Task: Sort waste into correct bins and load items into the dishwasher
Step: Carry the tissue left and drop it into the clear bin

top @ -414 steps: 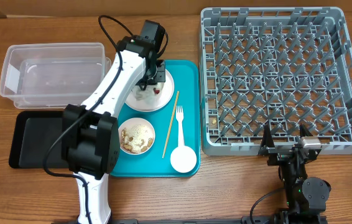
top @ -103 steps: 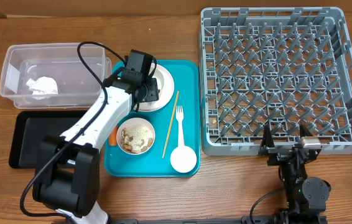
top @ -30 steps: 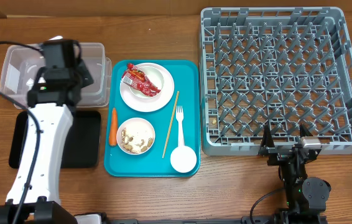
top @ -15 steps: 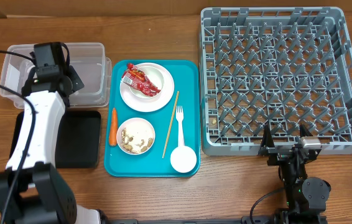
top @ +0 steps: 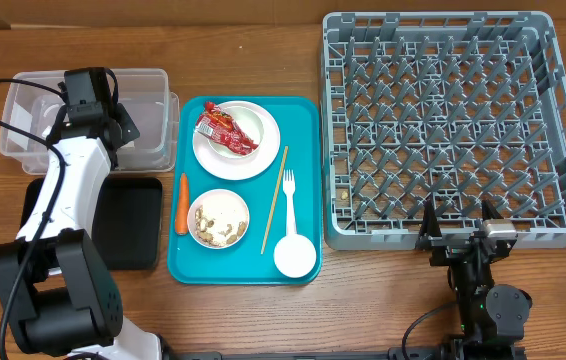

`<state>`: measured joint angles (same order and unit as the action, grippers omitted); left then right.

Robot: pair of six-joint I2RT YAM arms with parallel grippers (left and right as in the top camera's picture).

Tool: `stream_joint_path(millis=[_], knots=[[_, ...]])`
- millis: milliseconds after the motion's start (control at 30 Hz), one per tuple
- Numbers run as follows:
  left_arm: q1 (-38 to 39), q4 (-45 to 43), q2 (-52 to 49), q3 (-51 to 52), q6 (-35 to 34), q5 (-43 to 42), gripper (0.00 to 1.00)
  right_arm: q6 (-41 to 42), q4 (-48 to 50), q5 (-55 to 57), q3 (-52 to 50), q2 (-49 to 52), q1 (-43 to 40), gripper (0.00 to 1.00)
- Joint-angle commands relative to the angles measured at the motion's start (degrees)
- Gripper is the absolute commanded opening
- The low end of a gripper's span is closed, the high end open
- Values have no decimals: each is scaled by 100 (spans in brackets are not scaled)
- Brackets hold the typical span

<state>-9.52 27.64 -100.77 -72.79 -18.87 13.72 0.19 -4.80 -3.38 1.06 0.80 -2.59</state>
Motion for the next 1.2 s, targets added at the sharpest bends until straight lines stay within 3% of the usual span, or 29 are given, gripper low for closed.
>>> stream_joint_path(millis=[0, 567, 733, 900, 1167], knots=[[-37, -79, -81, -96, 111, -15, 10, -24, 15, 72, -61, -61, -28, 100], [-55, -254, -590, -243, 116, -17, 33, -24, 15, 72, -61, -61, -28, 100], [-52, 286, -439, -748, 111, -26, 32, -24, 15, 72, -61, -61, -28, 100], [-50, 1102, -334, -1530, 114, -52, 41, -24, 15, 72, -61, -61, -28, 100], [258, 2559, -328, -2691, 111, -1440, 41, -24, 15, 72, -61, -61, -28, 100]])
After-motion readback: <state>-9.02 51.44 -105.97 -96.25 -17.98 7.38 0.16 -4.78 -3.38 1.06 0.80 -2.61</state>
